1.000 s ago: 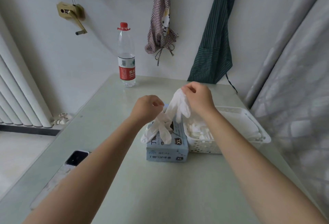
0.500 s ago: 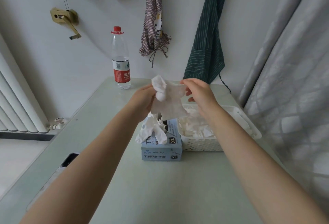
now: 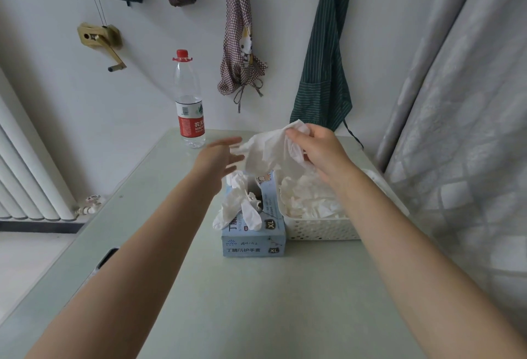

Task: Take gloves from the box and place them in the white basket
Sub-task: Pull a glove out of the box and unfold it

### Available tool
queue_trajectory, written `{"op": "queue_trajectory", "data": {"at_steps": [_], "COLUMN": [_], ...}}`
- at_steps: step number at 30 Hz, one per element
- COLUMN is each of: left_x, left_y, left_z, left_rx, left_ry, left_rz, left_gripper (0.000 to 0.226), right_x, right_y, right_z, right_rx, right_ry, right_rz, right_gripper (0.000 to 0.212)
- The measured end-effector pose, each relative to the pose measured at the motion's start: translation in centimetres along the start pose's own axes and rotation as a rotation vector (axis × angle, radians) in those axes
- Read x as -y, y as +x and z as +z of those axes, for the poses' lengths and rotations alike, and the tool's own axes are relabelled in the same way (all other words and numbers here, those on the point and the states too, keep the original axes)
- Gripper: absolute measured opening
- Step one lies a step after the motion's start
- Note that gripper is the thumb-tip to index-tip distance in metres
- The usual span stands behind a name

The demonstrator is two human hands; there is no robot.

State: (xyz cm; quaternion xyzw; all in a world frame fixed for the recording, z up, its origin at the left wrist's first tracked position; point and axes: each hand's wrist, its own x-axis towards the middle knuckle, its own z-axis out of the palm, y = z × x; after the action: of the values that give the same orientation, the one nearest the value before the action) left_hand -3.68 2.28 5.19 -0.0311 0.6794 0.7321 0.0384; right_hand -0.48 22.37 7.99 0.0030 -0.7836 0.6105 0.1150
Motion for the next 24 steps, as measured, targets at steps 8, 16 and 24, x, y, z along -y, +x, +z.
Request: {"op": "queue_trajectory", "data": {"at_steps": [8, 16, 24], "left_x": [-3.2, -2.4, -2.2], "left_y": [-2.8, -2.7, -3.0], "left_z": [1.3, 1.2, 0.5], "left_rx": [0.319, -0.101, 0.065], "left_ry": [0.352, 0.103, 0.108], "left_rz": [0.3, 0.244, 0.128], "left_gripper": [0.023, 0.016, 0.047], "right_x": [1.9, 0.8, 2.5], "right_y": [-0.7, -1.6, -0.7], "right_z": [0.7, -0.9, -0.5], "right_rx": [0.153, 0.272, 0.0], "right_ry": [-0.069, -0.18, 0.043], "right_rz": [-0.121, 0.107, -0.028], "right_gripper": [0.034, 0.014, 0.019]}}
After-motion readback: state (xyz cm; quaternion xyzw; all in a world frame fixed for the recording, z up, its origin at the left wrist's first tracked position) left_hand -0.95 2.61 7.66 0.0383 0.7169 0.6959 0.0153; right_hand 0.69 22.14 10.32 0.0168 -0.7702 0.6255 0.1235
